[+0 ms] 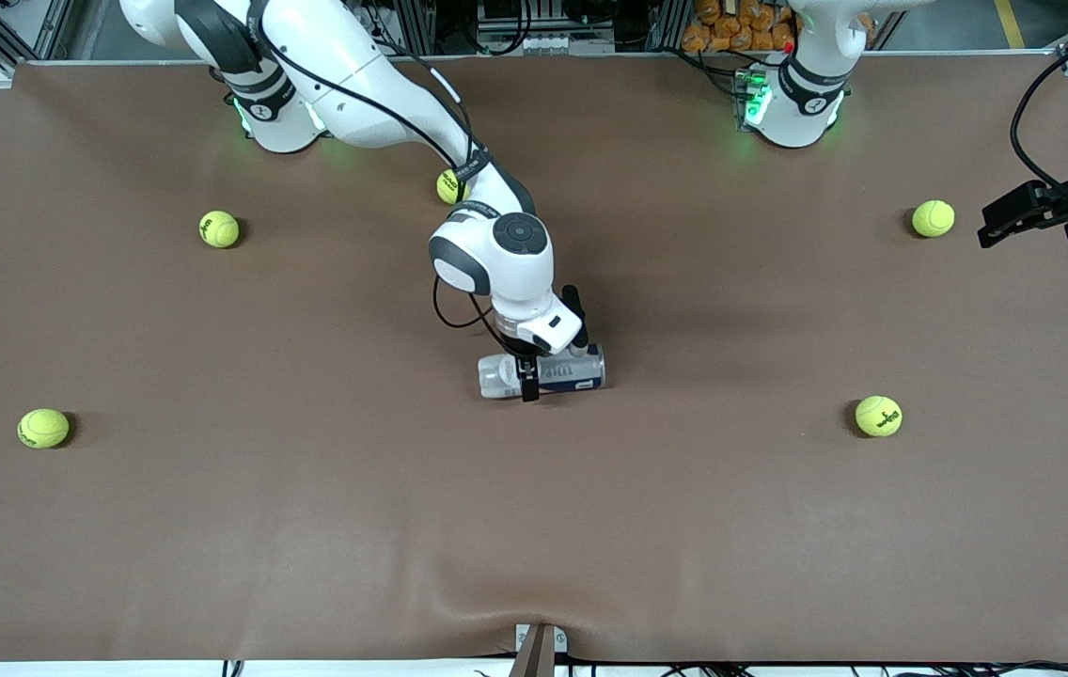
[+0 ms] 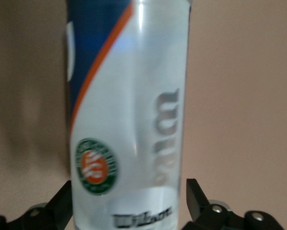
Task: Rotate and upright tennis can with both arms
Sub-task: 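Lift the tennis can with the right gripper and carry it to mid-table, then lower the can onto the table on its side and open the right gripper, then retract the right gripper while the left gripper reaches toward the can, then close the left gripper around the can's end, then lift the can with the left gripper and rotate it upright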
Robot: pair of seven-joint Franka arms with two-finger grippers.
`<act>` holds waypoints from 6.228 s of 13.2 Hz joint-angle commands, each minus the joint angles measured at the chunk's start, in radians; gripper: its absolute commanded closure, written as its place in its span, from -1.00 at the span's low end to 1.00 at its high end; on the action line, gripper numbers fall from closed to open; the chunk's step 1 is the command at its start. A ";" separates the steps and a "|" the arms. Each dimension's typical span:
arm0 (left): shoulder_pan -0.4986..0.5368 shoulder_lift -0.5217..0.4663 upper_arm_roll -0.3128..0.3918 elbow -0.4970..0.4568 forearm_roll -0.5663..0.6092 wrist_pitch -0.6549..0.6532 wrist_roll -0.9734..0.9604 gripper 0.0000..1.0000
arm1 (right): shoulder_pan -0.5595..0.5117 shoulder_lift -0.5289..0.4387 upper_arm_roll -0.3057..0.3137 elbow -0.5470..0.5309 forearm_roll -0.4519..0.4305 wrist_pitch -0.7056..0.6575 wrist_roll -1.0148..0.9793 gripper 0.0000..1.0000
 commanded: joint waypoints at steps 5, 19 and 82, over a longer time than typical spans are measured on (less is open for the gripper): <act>0.003 0.004 -0.006 0.012 -0.003 -0.015 0.008 -1.00 | -0.008 -0.083 0.020 0.022 -0.001 -0.102 -0.003 -1.00; -0.029 0.293 -0.011 0.009 -0.349 0.085 0.006 -1.00 | -0.329 -0.392 0.009 -0.009 0.106 -0.458 0.153 -1.00; -0.296 0.305 -0.071 -0.229 -0.789 0.622 -0.165 1.00 | -0.853 -0.788 0.003 -0.007 0.382 -0.995 0.693 -1.00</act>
